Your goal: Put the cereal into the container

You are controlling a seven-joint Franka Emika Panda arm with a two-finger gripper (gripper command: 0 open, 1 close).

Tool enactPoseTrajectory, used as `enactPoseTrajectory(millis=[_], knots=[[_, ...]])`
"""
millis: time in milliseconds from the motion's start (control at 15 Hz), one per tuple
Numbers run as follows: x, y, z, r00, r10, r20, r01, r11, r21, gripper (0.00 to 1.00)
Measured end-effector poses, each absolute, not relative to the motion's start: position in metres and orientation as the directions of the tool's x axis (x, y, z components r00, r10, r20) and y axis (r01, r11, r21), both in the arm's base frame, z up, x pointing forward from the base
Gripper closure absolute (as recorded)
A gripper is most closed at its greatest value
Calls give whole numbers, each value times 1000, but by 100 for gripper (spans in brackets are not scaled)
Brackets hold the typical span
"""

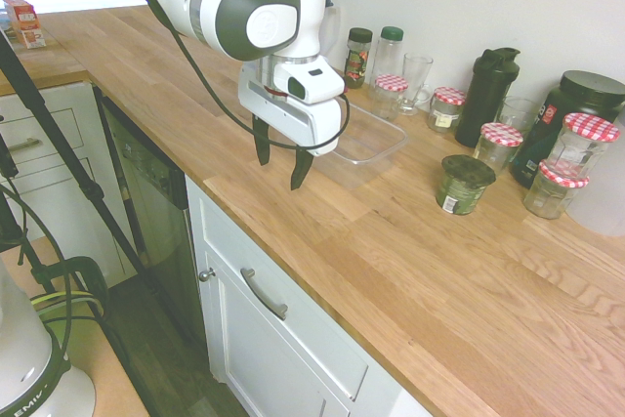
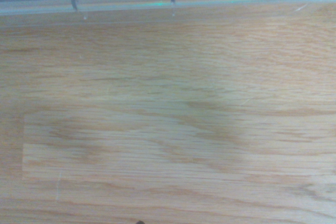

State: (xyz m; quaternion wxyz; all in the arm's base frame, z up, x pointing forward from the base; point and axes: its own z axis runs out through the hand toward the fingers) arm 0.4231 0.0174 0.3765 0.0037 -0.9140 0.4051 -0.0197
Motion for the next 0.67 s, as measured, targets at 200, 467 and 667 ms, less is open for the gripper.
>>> enactPoseTrajectory(millis=[200,467,667], knots=[[424,15,378,666,-745,40,-744,-667,-31,0],[431,2,409,639,-765,74,-761,-644,-83,0],[433,-27,439,608,-789,90,-780,-614,-116,0]])
